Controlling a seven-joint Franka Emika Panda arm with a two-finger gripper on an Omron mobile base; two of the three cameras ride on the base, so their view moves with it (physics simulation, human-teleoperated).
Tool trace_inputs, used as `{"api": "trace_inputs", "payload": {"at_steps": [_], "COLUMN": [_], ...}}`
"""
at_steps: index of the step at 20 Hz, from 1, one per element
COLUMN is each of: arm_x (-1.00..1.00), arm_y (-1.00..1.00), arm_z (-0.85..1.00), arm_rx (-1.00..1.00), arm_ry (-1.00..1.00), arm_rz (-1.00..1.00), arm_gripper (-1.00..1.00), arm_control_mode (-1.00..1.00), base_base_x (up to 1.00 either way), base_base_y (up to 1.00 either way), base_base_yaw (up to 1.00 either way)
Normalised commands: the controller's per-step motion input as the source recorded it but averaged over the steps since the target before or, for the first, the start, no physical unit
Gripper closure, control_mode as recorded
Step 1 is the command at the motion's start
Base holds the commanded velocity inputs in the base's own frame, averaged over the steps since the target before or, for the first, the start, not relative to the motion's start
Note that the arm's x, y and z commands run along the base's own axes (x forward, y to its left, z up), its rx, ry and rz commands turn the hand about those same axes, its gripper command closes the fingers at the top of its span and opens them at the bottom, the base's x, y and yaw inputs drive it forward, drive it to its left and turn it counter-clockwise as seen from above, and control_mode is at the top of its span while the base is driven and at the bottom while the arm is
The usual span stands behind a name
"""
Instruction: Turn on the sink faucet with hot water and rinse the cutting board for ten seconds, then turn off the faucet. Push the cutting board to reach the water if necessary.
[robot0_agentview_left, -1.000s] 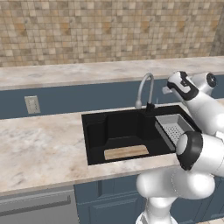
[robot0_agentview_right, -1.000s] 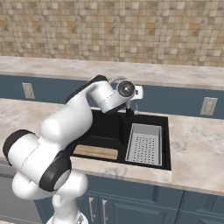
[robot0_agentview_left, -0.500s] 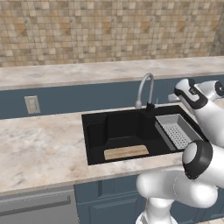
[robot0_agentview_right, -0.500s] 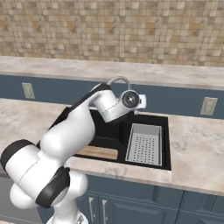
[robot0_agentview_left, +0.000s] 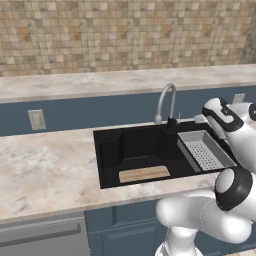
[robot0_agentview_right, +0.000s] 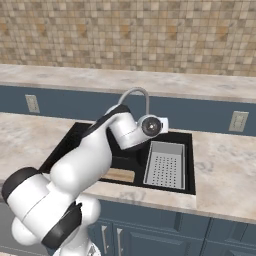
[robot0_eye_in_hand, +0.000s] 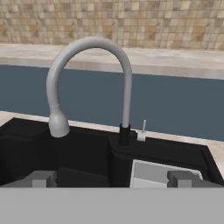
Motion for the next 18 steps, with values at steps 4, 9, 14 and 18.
{"api": "trace_inputs", "payload": {"at_steps": [4,9,14,18], "arm_x": [-0.01,-0.07,0.0,0.0], "arm_y": [-0.05,-0.04,0.0,0.0], "arm_z": [-0.27,-0.2,-0.07,-0.05], "arm_rx": [0.0,0.0,0.0,0.0], "arm_ry": [-0.01,0.0,0.0,0.0], "arm_rz": [0.01,0.02,0.0,0.0], "arm_gripper": [-1.0,-1.0,-1.0,-1.0], "arm_control_mode": [-1.0,-1.0,-1.0,-1.0], "base_base_x": [0.0,0.0,0.0,0.0], "base_base_y": [0.0,0.0,0.0,0.0], "base_base_yaw": [0.0,0.0,0.0,0.0]}}
